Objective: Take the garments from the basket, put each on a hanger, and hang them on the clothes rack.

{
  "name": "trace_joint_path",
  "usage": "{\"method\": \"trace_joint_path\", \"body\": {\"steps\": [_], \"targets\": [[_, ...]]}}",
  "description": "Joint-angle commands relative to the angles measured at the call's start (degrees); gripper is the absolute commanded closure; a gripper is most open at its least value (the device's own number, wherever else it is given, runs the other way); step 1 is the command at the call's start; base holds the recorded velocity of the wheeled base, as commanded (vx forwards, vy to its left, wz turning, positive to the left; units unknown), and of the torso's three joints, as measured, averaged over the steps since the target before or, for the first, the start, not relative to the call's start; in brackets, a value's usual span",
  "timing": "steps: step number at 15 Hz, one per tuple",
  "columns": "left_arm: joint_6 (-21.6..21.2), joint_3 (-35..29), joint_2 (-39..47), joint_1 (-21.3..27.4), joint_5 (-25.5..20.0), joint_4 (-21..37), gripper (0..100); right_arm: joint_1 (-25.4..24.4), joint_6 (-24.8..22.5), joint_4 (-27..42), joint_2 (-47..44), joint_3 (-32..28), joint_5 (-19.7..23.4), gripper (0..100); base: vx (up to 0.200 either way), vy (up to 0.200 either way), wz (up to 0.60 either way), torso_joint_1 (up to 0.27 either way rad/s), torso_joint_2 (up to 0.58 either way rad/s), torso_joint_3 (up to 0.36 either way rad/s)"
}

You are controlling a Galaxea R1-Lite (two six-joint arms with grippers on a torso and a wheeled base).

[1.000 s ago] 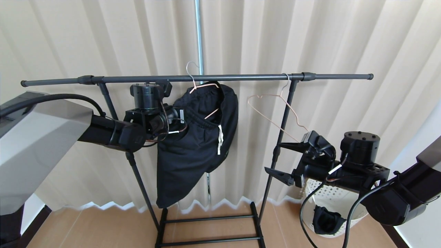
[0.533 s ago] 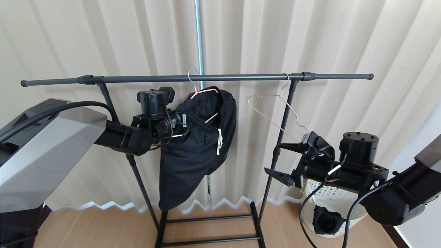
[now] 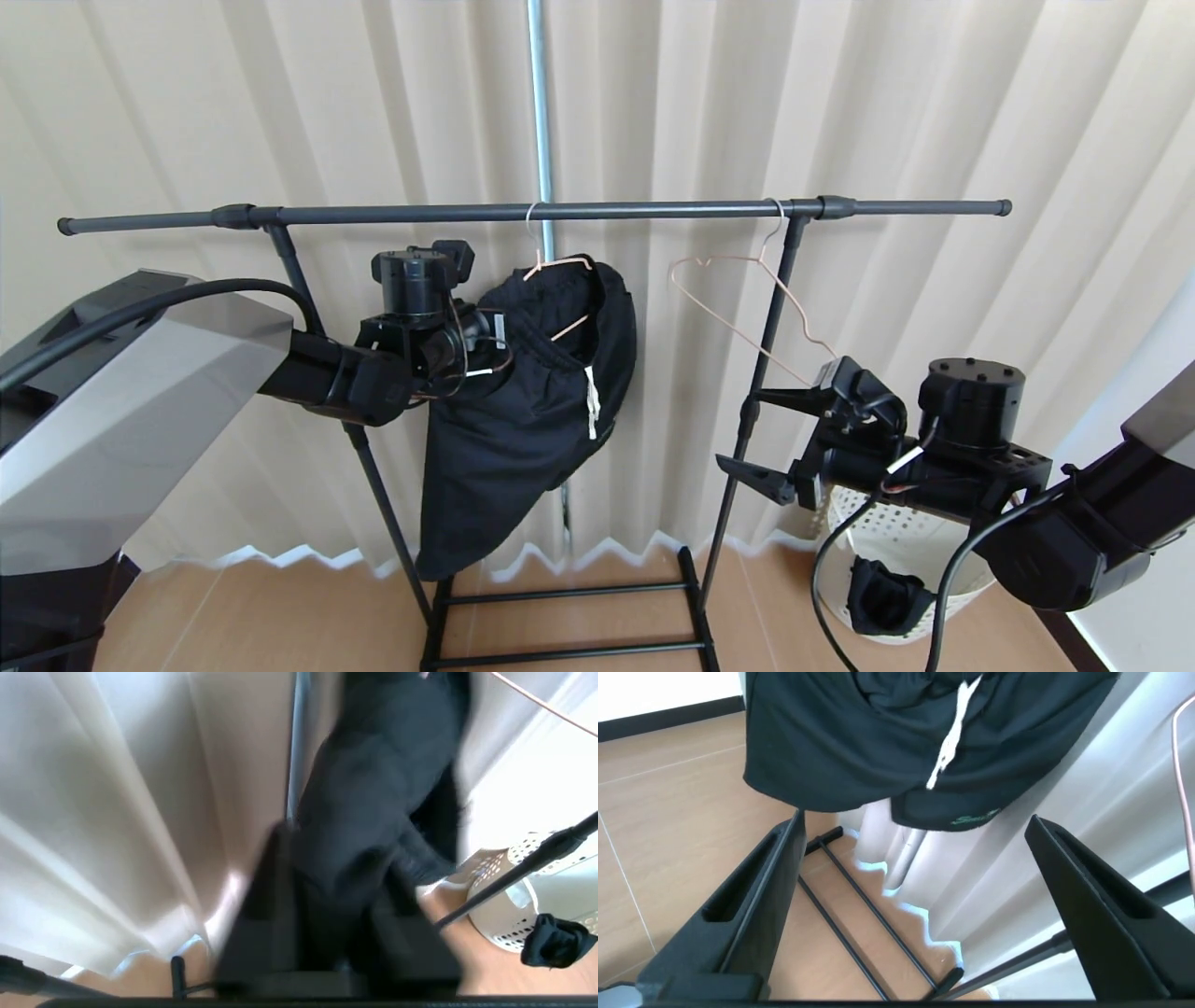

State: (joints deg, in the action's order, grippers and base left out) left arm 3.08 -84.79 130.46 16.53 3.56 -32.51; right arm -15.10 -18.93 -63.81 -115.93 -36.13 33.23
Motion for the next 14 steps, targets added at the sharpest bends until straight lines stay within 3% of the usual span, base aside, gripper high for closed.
{"method": "trace_joint_path", "body": {"steps": [1,7,10,12,13,14], "targets": [[0.0,0.4,-0.5,-0.1,0.0,0.1,0,0.0,0.0,0.0,0.0,0.1,0.1,0,0.0,0.0,0.0,0.0,0.0,0.0],[-0.3,5.9,-5.7,-0.5,0.0,0.2,0,0.0,0.0,-0.1,0.4,0.3,0.1,0,0.0,0.0,0.0,0.0,0.0,0.0],[-0.4,14.2,-13.9,-0.4,-0.1,0.2,0,-0.4,0.2,-0.1,6.3,1.8,-0.5,0,0.0,0.0,0.0,0.0,0.0,0.0],[-0.6,25.8,-24.6,-0.3,-0.7,0.1,0,-0.5,2.8,-0.1,16.6,5.0,-7.1,0,0.0,0.0,0.0,0.0,0.0,0.0],[-0.7,27.7,-26.5,-0.3,-0.7,0.1,0,-0.5,3.4,0.0,18.4,5.5,-8.1,0,0.0,0.0,0.0,0.0,0.0,0.0],[-1.7,33.6,-32.8,-0.4,-0.7,0.1,0,-0.5,4.7,0.8,23.8,6.8,-10.8,0,0.0,0.0,0.0,0.0,0.0,0.0]]}}
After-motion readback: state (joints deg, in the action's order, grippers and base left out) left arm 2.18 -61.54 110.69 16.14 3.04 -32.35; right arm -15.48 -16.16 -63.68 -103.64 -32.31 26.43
